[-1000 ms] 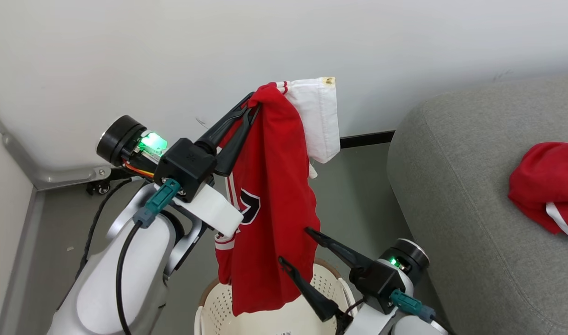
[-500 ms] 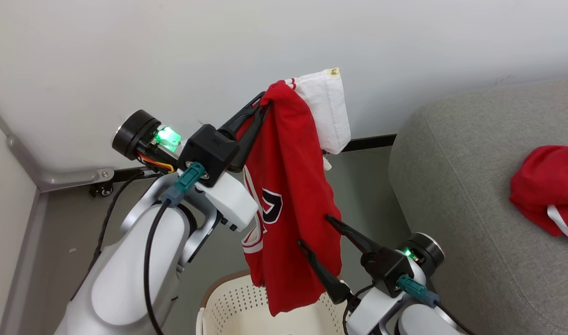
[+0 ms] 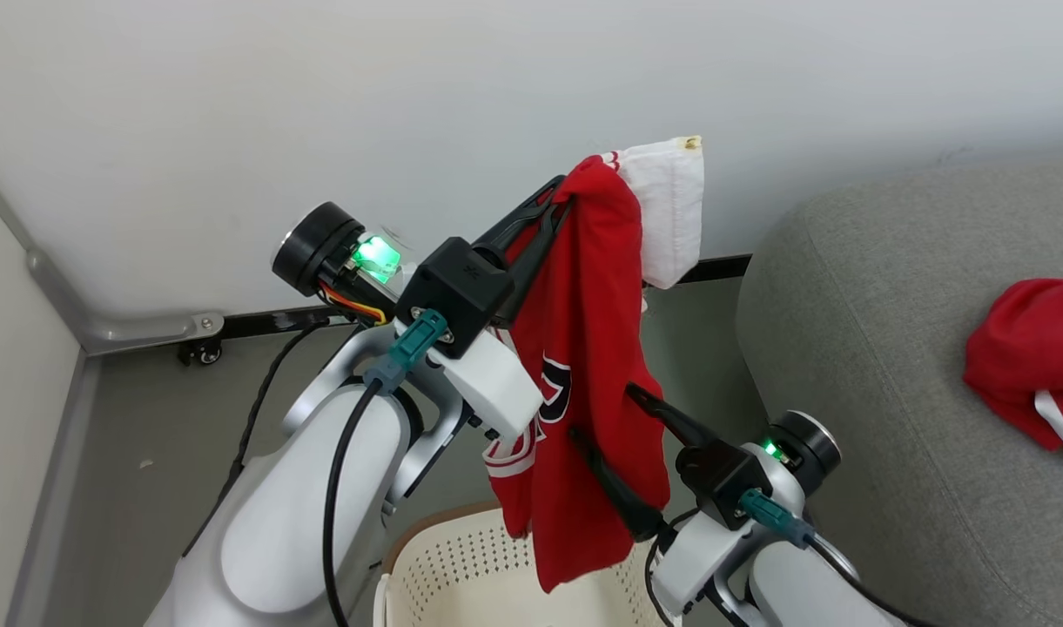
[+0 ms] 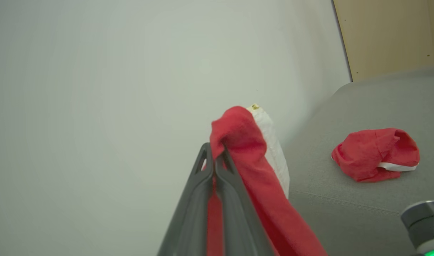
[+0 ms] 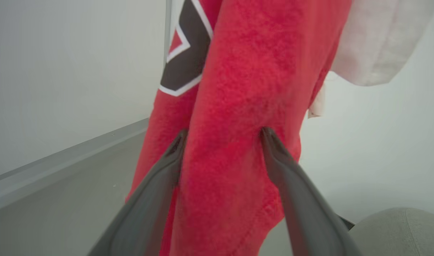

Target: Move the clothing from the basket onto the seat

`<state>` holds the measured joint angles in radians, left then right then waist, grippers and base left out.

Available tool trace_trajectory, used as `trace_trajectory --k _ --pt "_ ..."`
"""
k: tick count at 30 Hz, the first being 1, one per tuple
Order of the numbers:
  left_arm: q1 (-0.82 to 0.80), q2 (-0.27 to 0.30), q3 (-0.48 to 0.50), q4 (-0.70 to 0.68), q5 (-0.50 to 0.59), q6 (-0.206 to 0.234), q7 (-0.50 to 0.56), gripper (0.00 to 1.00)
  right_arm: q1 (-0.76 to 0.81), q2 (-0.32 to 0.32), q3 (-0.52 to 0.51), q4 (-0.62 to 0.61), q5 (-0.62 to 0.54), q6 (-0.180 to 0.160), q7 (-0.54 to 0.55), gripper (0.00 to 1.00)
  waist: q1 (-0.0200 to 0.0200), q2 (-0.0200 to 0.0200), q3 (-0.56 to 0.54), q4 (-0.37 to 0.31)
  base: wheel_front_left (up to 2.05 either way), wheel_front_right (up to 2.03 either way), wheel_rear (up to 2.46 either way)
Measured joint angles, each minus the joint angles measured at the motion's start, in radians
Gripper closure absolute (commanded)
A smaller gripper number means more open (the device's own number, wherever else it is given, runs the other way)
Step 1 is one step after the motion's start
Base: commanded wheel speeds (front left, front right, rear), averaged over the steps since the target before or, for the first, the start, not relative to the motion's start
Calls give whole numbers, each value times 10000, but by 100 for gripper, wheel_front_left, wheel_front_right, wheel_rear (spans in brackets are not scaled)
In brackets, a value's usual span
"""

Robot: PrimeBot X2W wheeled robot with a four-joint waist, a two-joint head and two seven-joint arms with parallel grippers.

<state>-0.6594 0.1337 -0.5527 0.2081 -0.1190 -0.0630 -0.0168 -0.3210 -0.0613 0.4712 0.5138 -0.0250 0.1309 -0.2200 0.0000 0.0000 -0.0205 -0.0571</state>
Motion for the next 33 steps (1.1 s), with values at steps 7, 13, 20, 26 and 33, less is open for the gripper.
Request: trace_trajectory --k 7,13,20,26,33 --pt "-4 -144 -132 4 -15 -27 -12 100 -559 -17 299 468 313 0 -4 0 0 0 -33 207 0 0 0" --pt "-3 -128 -159 15 -75 -77 -146 100 -746 -15 263 681 357 0 -90 100 0 0 -67 343 0 0 0" --pt "157 82 71 205 -328 -77 -374 100 -723 -15 50 840 953 0 -102 100 0 0 -75 296 0 0 0" --pt "746 345 257 606 -639 -88 -616 100 -641 -15 -462 872 1547 0 -119 100 0 0 -91 156 0 0 0" --pt "1303 550 370 915 -895 -98 -803 100 -490 -140 -1116 401 2094 0 -188 100 0 0 -121 -72 0 0 0"
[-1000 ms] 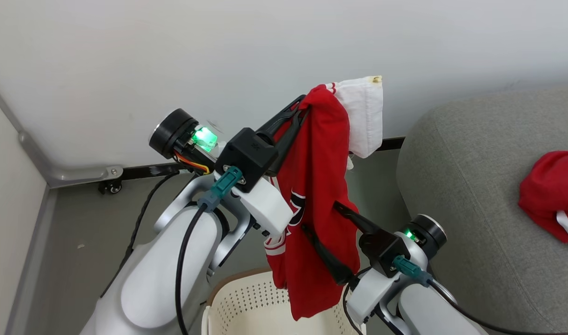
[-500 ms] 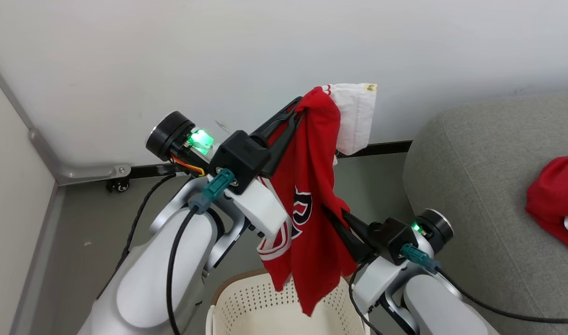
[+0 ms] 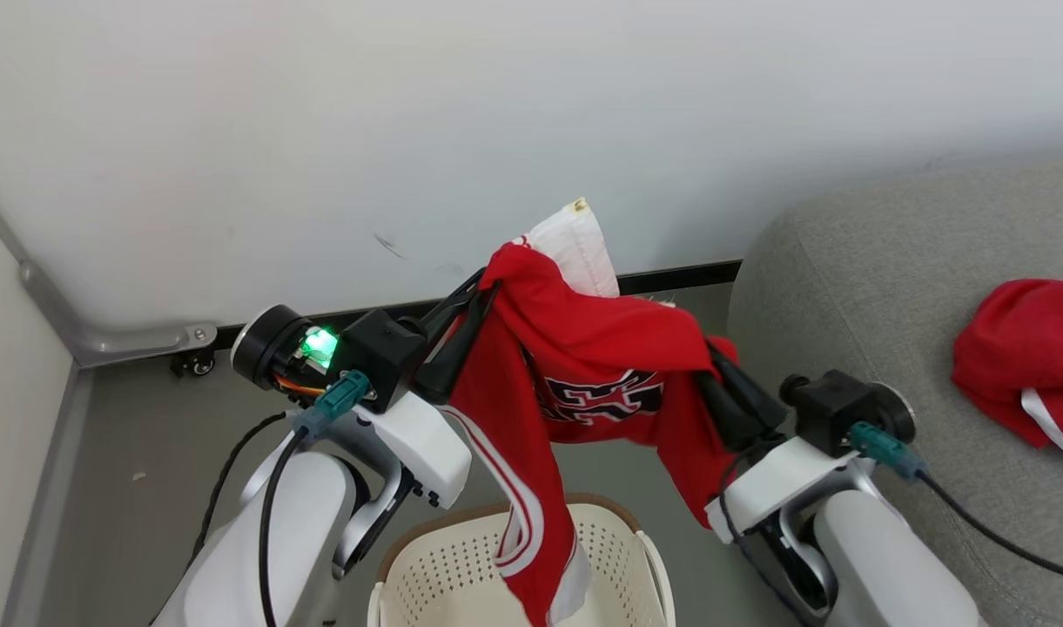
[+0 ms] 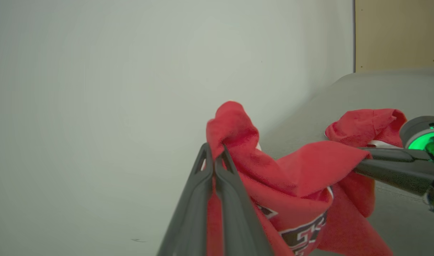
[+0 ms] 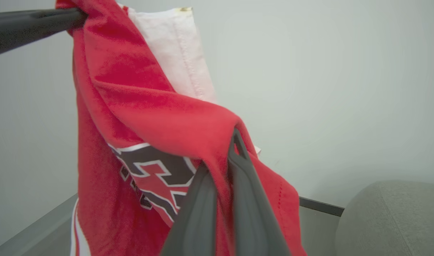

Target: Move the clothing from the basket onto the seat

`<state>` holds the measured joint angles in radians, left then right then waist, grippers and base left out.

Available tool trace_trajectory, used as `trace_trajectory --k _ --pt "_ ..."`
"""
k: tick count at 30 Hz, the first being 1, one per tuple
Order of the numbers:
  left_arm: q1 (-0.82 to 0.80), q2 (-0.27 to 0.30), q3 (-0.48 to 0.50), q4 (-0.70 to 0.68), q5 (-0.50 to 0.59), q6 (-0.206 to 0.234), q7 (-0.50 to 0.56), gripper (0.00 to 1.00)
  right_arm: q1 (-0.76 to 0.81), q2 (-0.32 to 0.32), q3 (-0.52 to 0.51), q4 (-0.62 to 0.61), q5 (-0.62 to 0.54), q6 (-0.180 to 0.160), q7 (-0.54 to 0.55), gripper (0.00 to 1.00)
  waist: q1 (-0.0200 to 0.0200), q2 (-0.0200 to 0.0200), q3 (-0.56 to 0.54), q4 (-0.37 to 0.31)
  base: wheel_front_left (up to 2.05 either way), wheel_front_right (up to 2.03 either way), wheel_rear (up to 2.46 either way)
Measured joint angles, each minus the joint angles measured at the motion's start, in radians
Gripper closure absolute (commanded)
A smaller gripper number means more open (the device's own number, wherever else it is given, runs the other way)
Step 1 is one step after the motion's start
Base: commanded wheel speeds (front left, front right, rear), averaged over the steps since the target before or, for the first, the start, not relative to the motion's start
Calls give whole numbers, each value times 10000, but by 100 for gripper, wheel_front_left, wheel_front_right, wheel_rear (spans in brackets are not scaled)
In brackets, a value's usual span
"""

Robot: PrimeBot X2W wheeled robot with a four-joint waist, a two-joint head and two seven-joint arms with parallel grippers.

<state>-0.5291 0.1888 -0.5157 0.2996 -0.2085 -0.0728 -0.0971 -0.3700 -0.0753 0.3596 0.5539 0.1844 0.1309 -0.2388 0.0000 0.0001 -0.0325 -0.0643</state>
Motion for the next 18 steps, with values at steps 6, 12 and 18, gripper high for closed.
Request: trace_trajectory --k 6,12,18 --pt "489 -56 165 113 -648 -171 -286 100 5 -393 -748 -629 476 0 -6 100 0 -1 -21 -272 0 0 0" --pt "860 -132 236 121 -1091 -337 -558 78 6 -642 -1193 -1095 694 2 -33 100 0 0 -22 -516 0 0 0" --pt "1167 -157 69 119 -1501 -422 -742 0 7 -838 -1597 -1377 926 12 -31 100 0 -1 -1 -697 0 0 0"
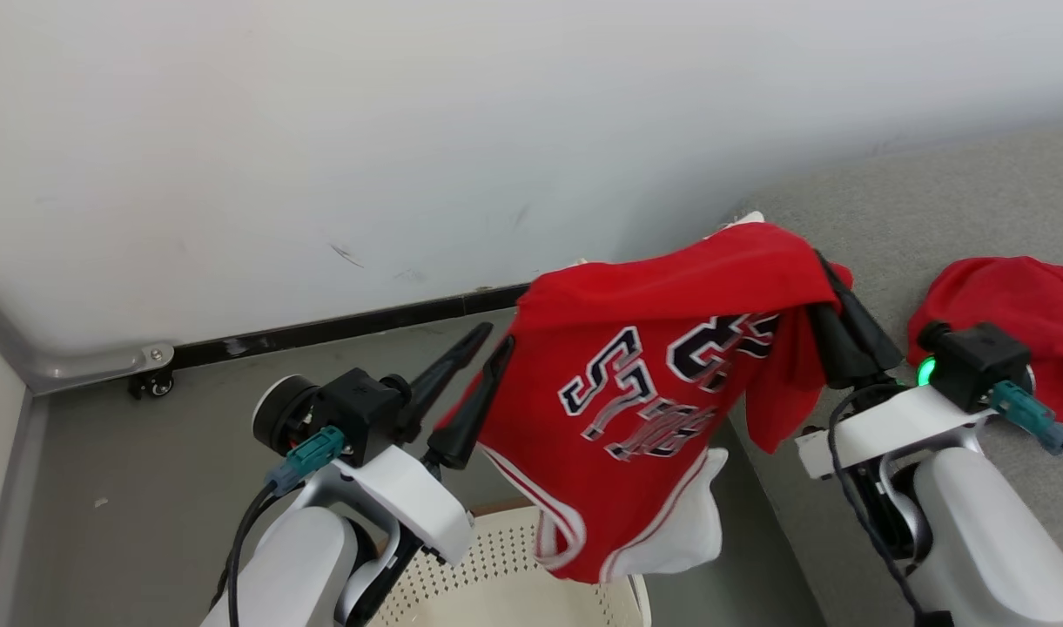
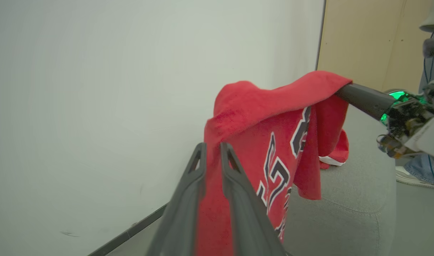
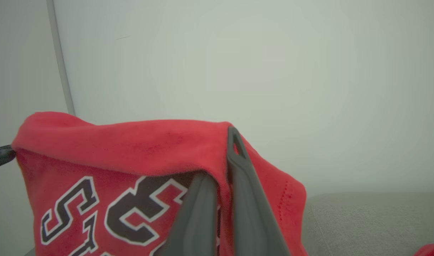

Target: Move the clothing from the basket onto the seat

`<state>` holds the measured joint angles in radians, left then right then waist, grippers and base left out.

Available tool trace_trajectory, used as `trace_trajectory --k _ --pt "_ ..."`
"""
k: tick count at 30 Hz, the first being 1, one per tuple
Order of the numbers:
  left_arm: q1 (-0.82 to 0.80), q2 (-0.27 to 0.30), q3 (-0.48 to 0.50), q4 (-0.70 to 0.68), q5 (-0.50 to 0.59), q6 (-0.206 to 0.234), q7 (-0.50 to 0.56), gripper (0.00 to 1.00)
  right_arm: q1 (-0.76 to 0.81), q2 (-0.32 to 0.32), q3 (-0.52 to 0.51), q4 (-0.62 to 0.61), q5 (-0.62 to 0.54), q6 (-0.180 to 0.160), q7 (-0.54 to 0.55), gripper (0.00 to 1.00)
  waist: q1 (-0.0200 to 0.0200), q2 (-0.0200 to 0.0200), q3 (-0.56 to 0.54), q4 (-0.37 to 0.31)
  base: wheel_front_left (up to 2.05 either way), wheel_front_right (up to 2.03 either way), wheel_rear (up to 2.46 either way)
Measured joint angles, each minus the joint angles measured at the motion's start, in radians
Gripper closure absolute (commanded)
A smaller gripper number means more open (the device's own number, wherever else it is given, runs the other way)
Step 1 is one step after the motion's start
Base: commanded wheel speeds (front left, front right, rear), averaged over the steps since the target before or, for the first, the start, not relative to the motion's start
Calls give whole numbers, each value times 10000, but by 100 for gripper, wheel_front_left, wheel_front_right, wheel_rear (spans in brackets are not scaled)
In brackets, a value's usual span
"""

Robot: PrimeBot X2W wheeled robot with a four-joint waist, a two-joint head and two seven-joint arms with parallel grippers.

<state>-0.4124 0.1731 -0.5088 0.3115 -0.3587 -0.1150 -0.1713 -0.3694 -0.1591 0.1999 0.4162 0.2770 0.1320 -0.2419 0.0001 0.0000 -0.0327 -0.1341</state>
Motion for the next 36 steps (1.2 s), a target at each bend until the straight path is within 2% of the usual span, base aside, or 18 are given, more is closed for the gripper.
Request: trace_trajectory --k 5,19,26,36 --pt "187 209 -61 -2 -42 -10 -111 0 4 -385 -431 -201 58 -6 13 100 0 0 32 -104 0 0 0" --pt "829 477 -765 -190 -288 -84 -263 0 548 -965 -1680 -754 48 -12 251 100 0 0 104 -413 0 0 0" --pt "1109 550 -1160 -437 -458 -84 -362 0 926 -1045 -2305 -1145 40 -12 456 100 0 0 117 -636 0 0 0" --pt "1296 562 -1524 -809 -604 -86 -453 0 1147 -1053 -2696 -1689 29 -12 675 100 0 1 167 -951 0 0 0"
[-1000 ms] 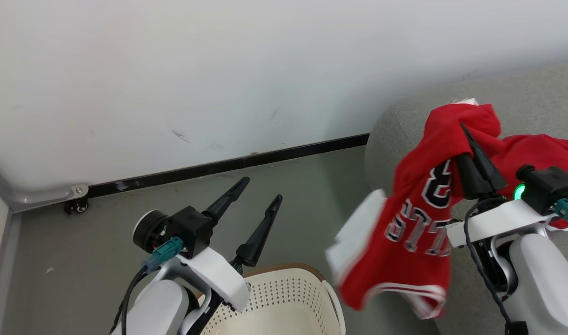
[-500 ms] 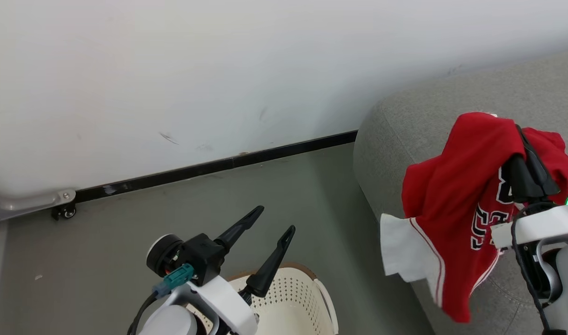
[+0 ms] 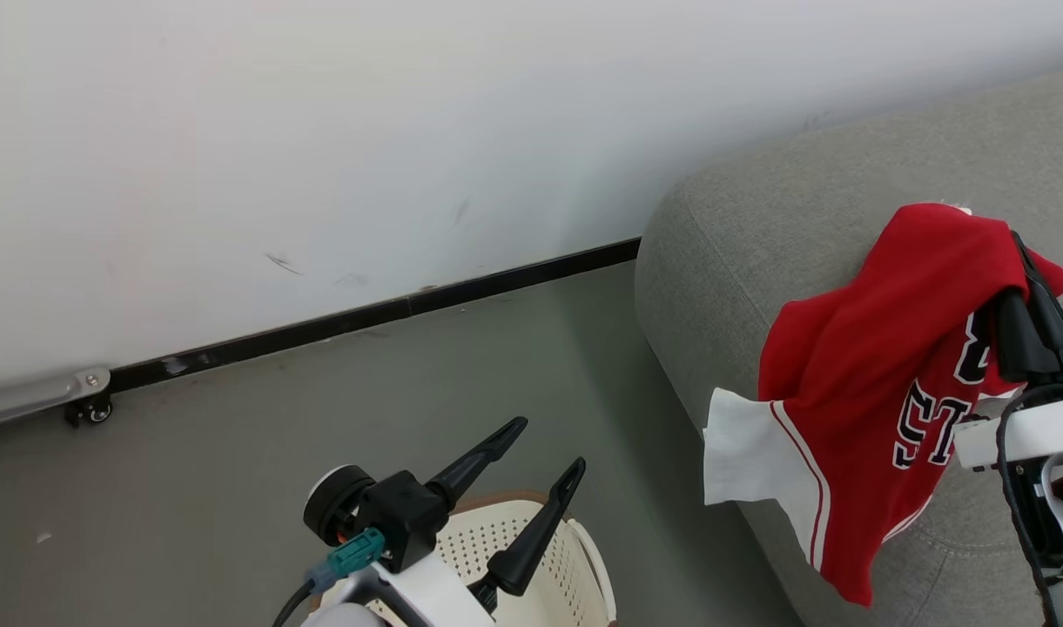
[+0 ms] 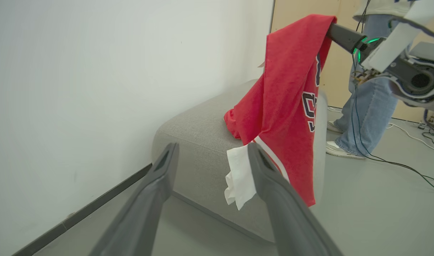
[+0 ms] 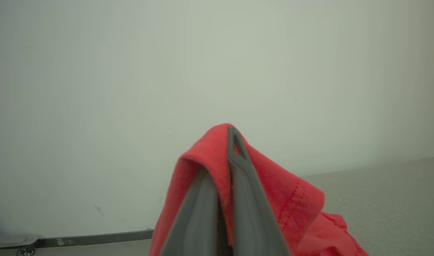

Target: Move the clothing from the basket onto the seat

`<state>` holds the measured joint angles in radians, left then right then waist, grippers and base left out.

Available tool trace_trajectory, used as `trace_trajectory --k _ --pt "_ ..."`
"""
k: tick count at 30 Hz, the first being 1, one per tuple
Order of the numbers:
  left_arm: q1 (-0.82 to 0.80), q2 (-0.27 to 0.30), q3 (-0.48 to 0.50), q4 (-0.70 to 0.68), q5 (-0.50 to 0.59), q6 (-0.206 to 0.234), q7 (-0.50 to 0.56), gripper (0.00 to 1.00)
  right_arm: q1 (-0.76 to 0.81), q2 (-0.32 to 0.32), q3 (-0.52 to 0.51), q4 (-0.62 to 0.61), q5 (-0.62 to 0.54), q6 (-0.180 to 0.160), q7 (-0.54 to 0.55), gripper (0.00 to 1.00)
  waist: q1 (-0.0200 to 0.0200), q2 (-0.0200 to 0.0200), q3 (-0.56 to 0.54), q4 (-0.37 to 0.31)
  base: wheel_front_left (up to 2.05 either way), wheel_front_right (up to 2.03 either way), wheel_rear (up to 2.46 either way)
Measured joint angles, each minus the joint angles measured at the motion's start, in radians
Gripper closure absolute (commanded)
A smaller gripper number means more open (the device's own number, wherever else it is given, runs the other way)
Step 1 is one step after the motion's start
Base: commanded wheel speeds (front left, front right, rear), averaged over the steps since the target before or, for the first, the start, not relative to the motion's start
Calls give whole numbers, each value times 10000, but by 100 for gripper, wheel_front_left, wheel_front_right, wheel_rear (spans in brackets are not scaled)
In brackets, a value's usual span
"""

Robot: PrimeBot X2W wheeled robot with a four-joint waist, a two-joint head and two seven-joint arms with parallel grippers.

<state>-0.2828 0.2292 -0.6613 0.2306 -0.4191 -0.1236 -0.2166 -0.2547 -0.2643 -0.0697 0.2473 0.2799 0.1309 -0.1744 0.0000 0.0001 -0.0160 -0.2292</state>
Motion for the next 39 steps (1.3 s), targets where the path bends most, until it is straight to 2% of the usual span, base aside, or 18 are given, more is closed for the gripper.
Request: trace_trajectory --k 11,22,28,30,33,39 --pt "151 -73 -422 -389 -111 0 -96 0 424 -52 -347 -625 -67 0 355 100 0 0 137 -456 0 0 0" --pt "149 104 -497 -600 -25 0 -128 0 368 -73 -102 -915 209 0 805 100 0 -1 372 -918 0 0 0" --pt "133 161 -483 -769 12 0 -130 0 -825 -587 -136 -857 301 0 1239 100 0 0 538 -1066 0 0 0" --pt "109 247 -443 -878 27 0 -130 0 -1872 -807 -460 -777 591 0 1524 100 0 -1 669 -1120 0 0 0" --pt "99 309 -399 -974 81 2 -127 0 -2545 -947 -759 -663 755 0 1703 100 0 0 769 -1140 0 0 0" --pt "-86 504 -201 -1350 146 77 -63 0 -4128 -1639 -1503 17 826 0 2247 100 0 0 1110 -1123 0 0 0"
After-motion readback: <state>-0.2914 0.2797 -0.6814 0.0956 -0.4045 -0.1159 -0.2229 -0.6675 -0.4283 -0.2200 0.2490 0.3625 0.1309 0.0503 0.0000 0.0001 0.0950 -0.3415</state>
